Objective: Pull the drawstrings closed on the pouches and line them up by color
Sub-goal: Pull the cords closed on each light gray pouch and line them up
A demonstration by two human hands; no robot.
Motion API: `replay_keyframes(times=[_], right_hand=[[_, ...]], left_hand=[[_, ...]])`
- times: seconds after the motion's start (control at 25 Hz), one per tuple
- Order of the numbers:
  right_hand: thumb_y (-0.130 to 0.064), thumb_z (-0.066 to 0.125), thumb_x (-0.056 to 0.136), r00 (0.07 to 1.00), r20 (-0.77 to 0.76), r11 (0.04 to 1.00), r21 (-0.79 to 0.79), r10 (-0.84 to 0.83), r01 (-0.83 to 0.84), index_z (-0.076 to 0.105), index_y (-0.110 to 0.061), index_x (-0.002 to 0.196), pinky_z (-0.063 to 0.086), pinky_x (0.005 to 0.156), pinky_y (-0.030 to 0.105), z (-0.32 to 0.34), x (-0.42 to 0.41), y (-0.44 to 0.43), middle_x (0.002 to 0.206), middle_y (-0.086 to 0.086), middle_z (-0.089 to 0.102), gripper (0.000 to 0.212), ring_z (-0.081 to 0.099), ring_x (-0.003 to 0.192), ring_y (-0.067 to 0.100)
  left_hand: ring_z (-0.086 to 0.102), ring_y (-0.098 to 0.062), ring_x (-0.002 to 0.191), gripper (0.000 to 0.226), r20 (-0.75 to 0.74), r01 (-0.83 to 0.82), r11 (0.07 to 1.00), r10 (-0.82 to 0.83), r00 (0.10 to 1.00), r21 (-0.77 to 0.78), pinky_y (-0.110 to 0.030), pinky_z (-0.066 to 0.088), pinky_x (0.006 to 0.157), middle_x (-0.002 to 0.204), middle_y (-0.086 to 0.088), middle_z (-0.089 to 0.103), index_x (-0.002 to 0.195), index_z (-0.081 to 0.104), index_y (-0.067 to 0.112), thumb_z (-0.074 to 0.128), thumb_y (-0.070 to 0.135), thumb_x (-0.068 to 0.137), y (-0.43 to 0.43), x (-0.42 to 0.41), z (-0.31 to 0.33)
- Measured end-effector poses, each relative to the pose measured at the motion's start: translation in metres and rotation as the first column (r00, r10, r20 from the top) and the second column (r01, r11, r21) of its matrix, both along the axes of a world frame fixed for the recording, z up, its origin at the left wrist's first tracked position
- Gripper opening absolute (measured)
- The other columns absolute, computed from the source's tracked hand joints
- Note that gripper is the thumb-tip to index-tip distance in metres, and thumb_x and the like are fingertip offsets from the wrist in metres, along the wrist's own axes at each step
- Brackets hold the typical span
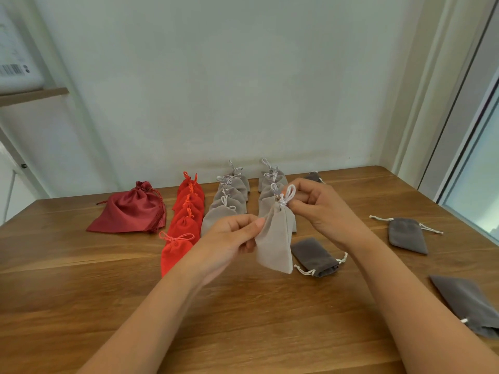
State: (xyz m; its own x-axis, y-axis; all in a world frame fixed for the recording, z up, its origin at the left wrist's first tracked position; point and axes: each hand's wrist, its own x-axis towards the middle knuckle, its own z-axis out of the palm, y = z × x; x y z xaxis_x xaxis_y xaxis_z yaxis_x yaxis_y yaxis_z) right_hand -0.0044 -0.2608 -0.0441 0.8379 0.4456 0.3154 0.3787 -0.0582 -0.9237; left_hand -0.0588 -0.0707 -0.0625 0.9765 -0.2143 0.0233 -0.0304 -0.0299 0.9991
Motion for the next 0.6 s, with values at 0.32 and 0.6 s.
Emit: replay_keyframes(times=[0.32,0.6], right_hand=[[-0.05,0.078,0.068,0.945,0.158,0.606,-0.734,-0.287,0.307,0.06,-0.015,0.095,0.045,0.07,0.027,-0.01,0.012,-0.024,0.085,-0.005,0.06,0.048,0.055,0.078,0.011],[-0.063,0.074,0.065,0.962,-0.017,0.306,-0.949,-0.272,0.07,0.05,-0.015,0.085,0.042,0.065,0.024,-0.001,0.011,-0.038,0.084,-0.003,0.054,0.057,0.053,0.086,0.015]], left_hand=[[0.044,0.002,0.045,0.019,0.131,-0.352,0.885,0.328,0.936,0.305,-0.009,0.037,0.05,0.053,0.003,0.052,0.08,0.066,0.013,0.055,0.016,0.095,-0.012,0.018,-0.003],[0.051,0.0,0.052,0.019,0.209,-0.381,0.775,0.318,0.925,0.505,-0.019,0.039,0.058,0.056,0.006,0.055,0.08,0.066,0.014,0.057,0.023,0.094,-0.027,0.049,-0.005]])
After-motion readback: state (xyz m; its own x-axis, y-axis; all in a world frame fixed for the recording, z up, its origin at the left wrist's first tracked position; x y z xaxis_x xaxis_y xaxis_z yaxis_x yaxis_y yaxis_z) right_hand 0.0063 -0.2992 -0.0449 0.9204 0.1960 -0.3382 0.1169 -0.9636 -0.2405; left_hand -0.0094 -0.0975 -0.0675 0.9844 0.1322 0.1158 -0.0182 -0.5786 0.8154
